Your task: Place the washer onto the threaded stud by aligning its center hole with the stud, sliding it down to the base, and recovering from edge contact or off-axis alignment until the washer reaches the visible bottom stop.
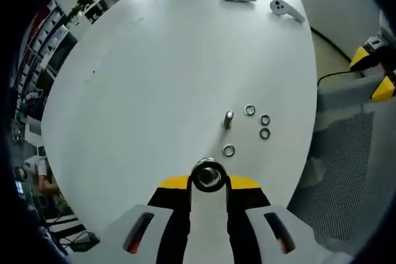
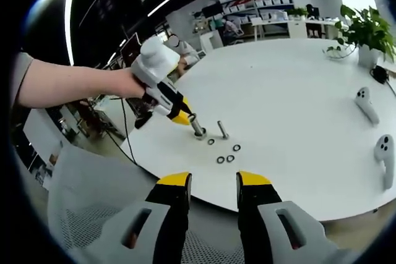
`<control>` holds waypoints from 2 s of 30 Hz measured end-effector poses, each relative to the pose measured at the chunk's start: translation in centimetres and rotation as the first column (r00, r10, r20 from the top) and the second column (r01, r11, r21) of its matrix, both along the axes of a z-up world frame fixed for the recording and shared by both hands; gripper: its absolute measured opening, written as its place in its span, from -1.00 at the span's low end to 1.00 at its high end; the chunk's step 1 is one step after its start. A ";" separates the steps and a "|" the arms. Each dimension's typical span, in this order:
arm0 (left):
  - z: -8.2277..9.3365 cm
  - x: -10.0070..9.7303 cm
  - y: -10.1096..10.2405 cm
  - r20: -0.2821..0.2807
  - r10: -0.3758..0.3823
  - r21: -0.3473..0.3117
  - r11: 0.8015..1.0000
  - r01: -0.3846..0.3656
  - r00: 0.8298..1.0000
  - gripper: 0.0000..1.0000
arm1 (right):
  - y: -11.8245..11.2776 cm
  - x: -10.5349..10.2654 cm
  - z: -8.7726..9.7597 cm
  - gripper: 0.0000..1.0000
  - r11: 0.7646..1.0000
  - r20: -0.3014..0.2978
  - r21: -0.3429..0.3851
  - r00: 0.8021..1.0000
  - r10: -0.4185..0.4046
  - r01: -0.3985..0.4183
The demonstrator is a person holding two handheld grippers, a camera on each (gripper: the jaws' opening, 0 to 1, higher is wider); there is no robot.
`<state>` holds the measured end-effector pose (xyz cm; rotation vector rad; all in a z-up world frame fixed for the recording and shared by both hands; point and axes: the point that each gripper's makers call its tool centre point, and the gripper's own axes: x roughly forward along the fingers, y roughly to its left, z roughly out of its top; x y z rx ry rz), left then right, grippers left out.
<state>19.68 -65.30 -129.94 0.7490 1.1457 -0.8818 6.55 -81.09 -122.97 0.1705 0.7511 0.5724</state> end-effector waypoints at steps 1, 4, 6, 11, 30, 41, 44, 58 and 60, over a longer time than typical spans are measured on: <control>-0.1 0.0 0.0 -0.002 0.000 0.002 1.000 0.000 1.000 -0.63 | 0.0 0.0 0.0 -0.37 1.000 0.000 0.000 1.000 0.000 0.000; -0.4 0.0 0.1 -0.010 -0.011 0.019 1.000 0.012 1.000 -0.63 | 0.0 0.0 0.0 -0.38 1.000 0.002 0.001 1.000 0.000 0.000; -0.5 -0.1 0.2 -0.009 -0.033 0.039 0.999 0.034 0.999 -0.63 | 0.0 0.1 0.0 -0.37 1.000 0.001 0.002 1.000 0.000 0.000; -1.3 0.2 0.4 -0.022 -0.027 0.046 0.999 0.028 0.999 -0.63 | 0.1 0.1 0.0 -0.38 1.000 0.001 0.001 1.000 0.001 -0.001; -4.3 -0.3 1.2 -0.088 -0.020 0.089 0.996 0.028 0.996 -0.63 | 0.0 0.1 -0.1 -0.38 1.000 -0.002 0.000 1.000 -0.002 0.002; -5.3 -0.3 2.3 -0.107 -0.001 0.111 0.994 0.013 0.994 -0.62 | 0.0 0.1 0.0 -0.39 1.000 -0.001 0.000 1.000 -0.004 0.004; -5.4 -0.3 2.2 -0.111 0.003 0.112 0.994 0.010 0.994 -0.61 | 0.0 0.1 0.0 -0.39 1.000 -0.002 -0.001 1.000 -0.003 0.003; -5.3 0.0 1.8 -0.123 0.078 0.048 0.996 -0.072 0.989 -0.45 | -0.1 0.1 -0.1 -0.39 1.000 -0.003 -0.006 1.000 -0.003 0.003; -5.0 0.2 2.0 -0.105 0.085 0.039 0.996 -0.081 0.991 -0.42 | -0.1 0.1 0.0 -0.39 1.000 0.000 -0.005 1.000 -0.004 0.004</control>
